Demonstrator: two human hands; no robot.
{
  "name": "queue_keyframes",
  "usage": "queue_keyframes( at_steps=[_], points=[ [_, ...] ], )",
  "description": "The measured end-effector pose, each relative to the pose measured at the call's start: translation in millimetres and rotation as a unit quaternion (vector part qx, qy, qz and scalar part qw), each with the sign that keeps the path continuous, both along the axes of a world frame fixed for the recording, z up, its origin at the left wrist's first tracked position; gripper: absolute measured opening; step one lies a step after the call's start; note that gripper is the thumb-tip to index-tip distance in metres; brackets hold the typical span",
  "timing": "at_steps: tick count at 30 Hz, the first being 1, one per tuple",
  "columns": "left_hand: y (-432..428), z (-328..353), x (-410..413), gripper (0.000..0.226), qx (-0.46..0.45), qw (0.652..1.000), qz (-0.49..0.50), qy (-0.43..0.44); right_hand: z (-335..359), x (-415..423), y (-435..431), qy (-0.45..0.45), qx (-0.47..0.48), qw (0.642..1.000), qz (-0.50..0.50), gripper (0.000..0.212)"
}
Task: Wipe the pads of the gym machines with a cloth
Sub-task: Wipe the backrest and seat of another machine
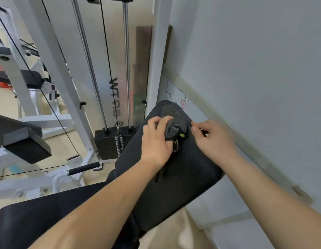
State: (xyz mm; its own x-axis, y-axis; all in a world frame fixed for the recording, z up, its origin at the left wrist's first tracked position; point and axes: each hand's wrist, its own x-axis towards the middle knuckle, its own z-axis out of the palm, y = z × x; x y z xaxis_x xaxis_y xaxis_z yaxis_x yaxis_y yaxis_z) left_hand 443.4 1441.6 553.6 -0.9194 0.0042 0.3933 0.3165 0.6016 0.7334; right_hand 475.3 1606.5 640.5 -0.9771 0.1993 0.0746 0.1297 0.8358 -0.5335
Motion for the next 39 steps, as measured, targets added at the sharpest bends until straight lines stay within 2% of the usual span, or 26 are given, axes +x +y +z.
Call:
queue_keyframes(
  at_steps=[2,4,5,7,10,13,15,18,20,23,27,30,32,35,37,39],
  points=[
    [-16.2,-0.5,-31.1,0.062,0.014,0.995,0.064,-0.076,-2.1,1.2,0.0,0.008,-0.016,1.000,-0.009,0.029],
    [-18.3,6.5,-48.7,0.055,0.091,0.965,0.155,-0.190,-2.6,2.1,1.7,0.018,-0.047,0.998,-0.024,0.026],
    [-11.9,12.5,-45.9,0.053,0.111,0.954,0.176,-0.214,-2.9,2.6,2.0,0.019,-0.067,0.997,-0.033,0.024],
    [11.7,20.9,-17.5,0.054,0.102,0.970,0.150,-0.162,-3.6,2.0,4.5,0.019,-0.103,0.993,-0.046,0.022],
    [30.9,21.8,37.1,0.062,0.050,0.998,-0.005,-0.031,-6.8,-1.4,6.6,0.046,-0.140,0.987,-0.059,0.026],
    [12.5,37.4,1.4,0.064,-0.059,0.996,-0.059,0.037,-2.9,0.8,7.8,0.061,-0.224,0.968,-0.095,0.031],
    [6.9,57.5,-36.8,0.060,-0.135,0.990,-0.036,0.028,-1.9,8.5,9.7,0.071,-0.249,0.961,-0.097,0.026],
    [16.7,90.6,-79.4,0.049,-0.181,0.979,-0.012,-0.089,-10.0,31.5,22.2,0.034,-0.199,0.976,-0.082,0.012],
    [27.9,103.0,-84.0,0.043,-0.215,0.969,-0.009,-0.119,-20.2,49.2,36.9,0.009,-0.230,0.969,-0.090,0.017],
    [52.7,109.2,-43.3,0.043,-0.271,0.958,-0.046,-0.080,-34.0,68.2,61.2,-0.006,-0.300,0.947,-0.114,0.031],
    [81.5,95.3,47.3,0.050,-0.283,0.936,-0.206,0.047,-27.3,75.9,74.6,-0.031,-0.420,0.892,-0.161,0.021],
    [69.6,91.2,51.1,0.050,-0.284,0.907,-0.304,0.061,-20.6,77.5,82.1,-0.034,-0.473,0.862,-0.180,0.021],
    [58.0,89.7,20.0,0.054,-0.281,0.921,-0.268,0.045,-17.9,80.3,84.4,-0.047,-0.473,0.862,-0.176,0.019],
    [54.2,95.1,-22.1,0.047,-0.255,0.961,-0.104,-0.018,-15.5,88.0,82.3,-0.069,-0.448,0.881,-0.139,0.019],
    [68.4,94.8,-19.4,0.043,-0.263,0.964,-0.020,-0.038,-15.8,94.2,79.9,-0.075,-0.439,0.889,-0.104,0.022],
    [83.9,96.1,5.5,0.047,-0.256,0.966,-0.011,-0.045,-17.5,98.6,78.3,-0.077,-0.441,0.890,-0.089,0.024]
  ],
)
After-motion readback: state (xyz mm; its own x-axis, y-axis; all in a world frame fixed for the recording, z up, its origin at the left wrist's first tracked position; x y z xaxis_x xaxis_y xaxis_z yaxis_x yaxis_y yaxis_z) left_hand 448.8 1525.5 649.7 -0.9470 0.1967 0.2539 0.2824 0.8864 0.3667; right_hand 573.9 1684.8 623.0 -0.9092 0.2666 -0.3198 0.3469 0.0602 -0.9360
